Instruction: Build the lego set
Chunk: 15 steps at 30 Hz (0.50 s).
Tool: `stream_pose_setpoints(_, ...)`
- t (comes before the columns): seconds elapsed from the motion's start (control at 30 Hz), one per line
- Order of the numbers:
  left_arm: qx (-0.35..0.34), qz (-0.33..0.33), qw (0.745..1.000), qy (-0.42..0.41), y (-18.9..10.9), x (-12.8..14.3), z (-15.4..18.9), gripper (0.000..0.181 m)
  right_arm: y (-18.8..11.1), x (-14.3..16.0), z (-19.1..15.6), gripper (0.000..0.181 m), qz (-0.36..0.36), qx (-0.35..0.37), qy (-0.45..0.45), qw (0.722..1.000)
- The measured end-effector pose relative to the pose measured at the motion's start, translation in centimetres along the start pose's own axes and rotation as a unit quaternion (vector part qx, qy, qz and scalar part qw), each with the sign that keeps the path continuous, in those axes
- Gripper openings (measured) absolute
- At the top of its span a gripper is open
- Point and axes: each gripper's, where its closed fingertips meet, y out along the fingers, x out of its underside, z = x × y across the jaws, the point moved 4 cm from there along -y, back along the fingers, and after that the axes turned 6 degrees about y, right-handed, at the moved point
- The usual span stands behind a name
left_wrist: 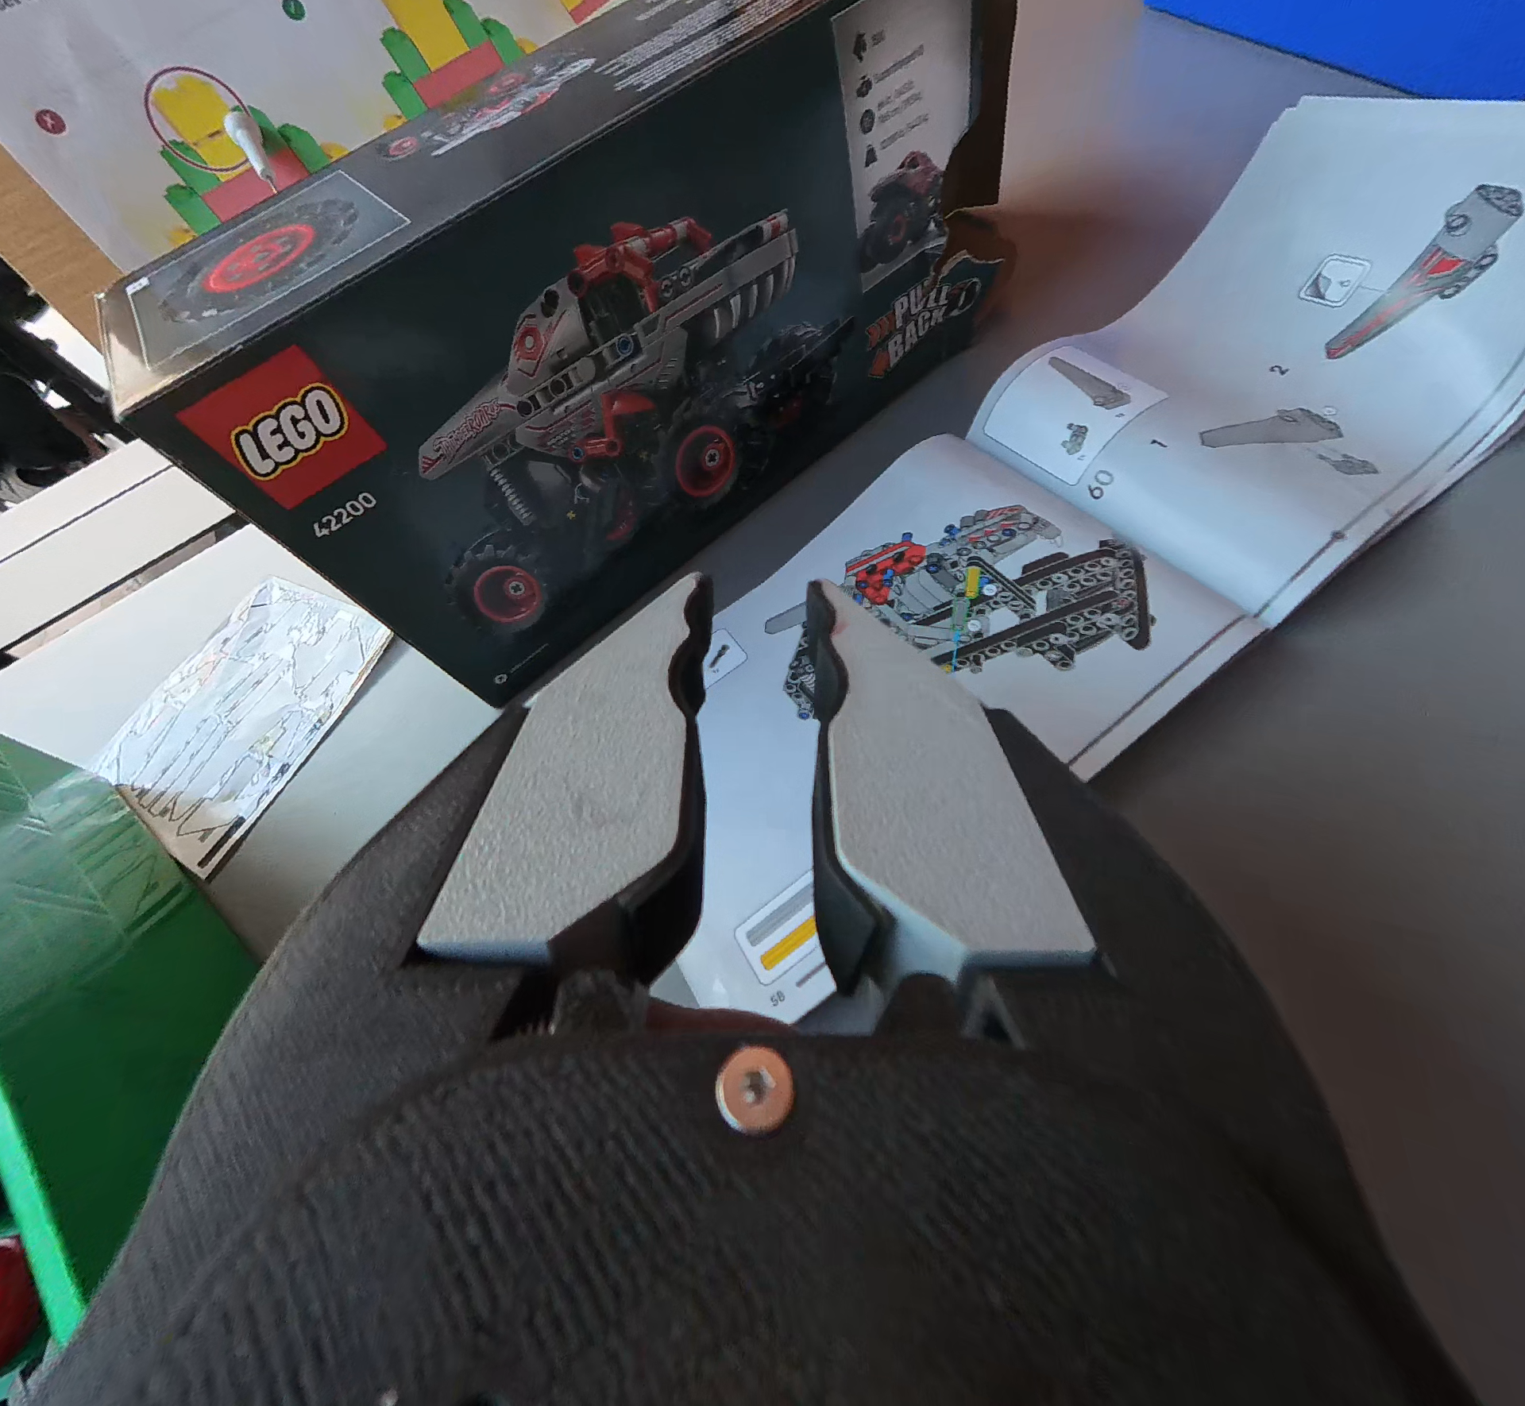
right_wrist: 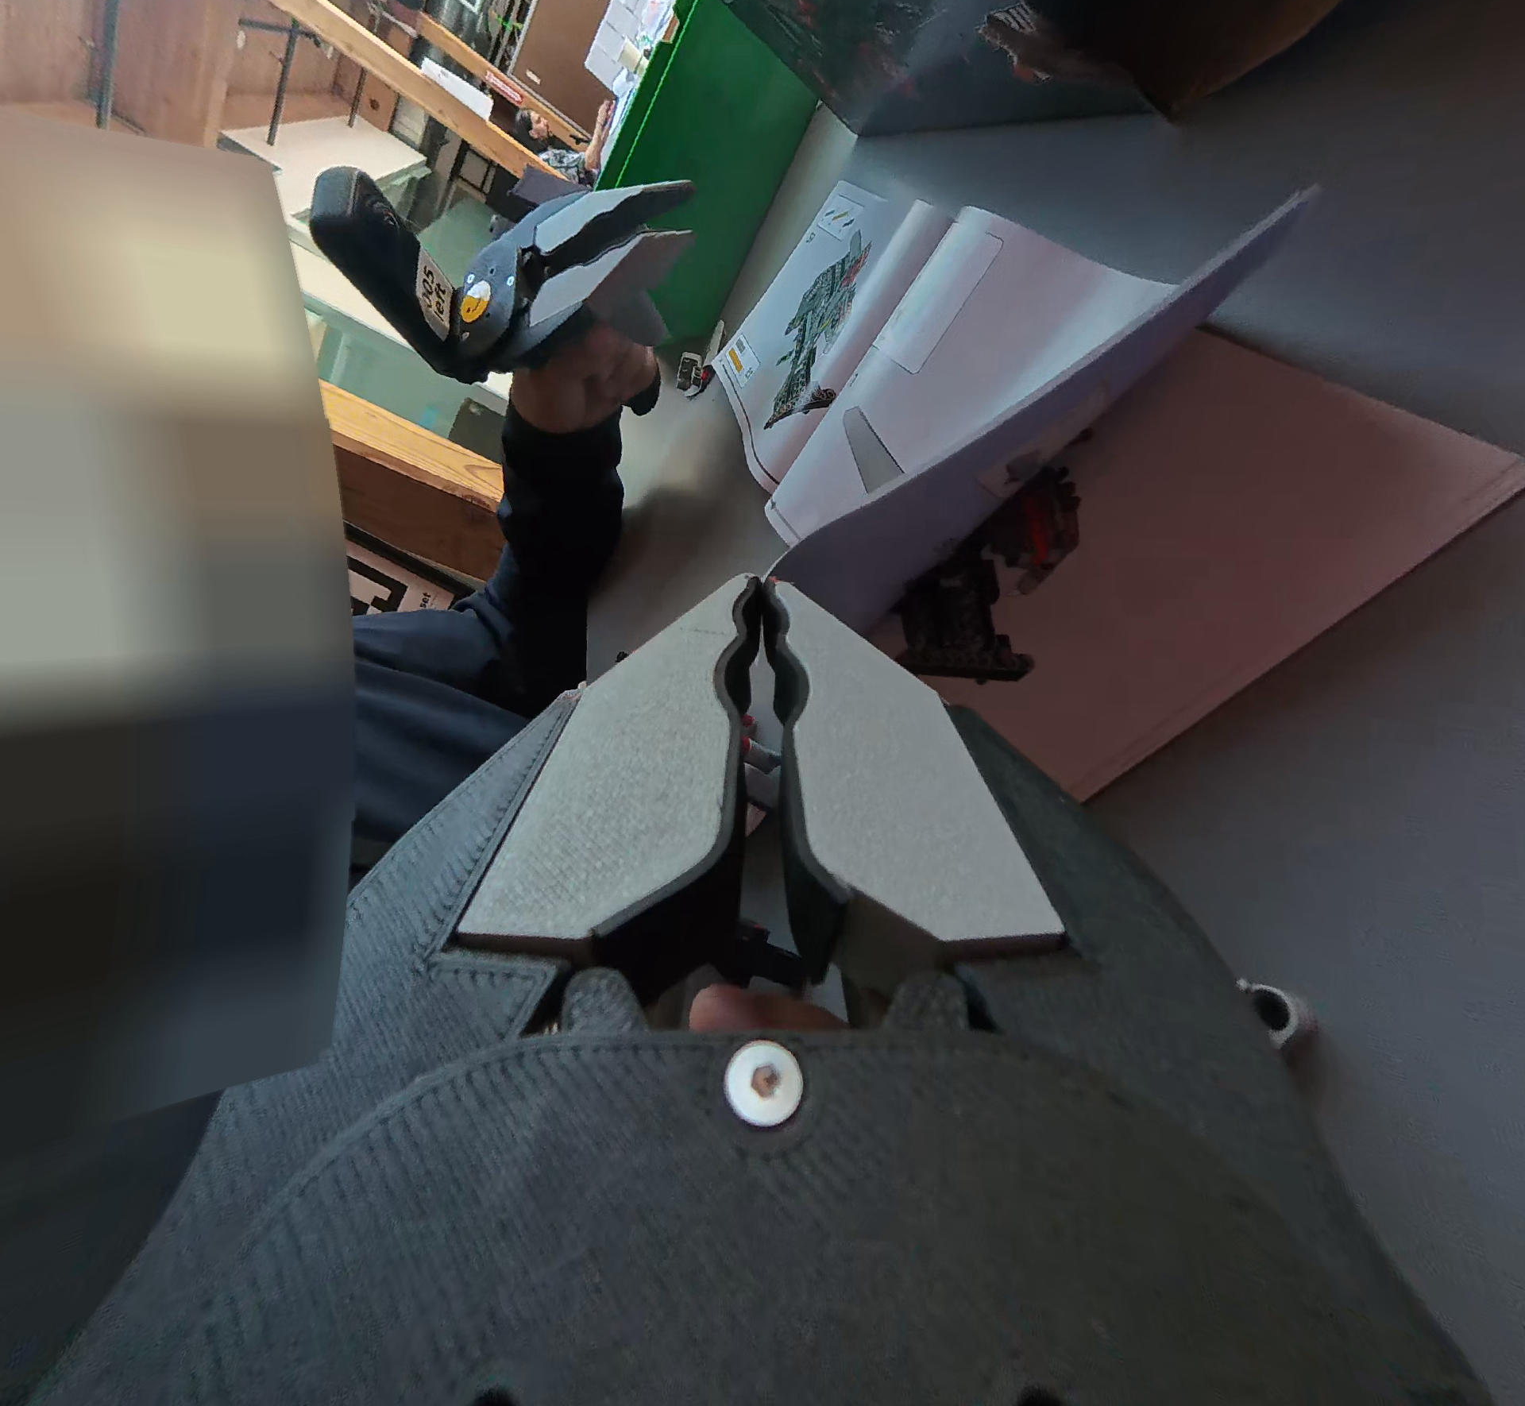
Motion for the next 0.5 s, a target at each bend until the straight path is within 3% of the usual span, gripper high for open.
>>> stream_pose_setpoints(0.5, -0.023, -0.016, 0.999, 0.017, 0.31, 0.59, -0.44, 0.02, -0.08, -0.06, -0.28, 0.0, 0.002, -0.001, -0.004, 1.0)
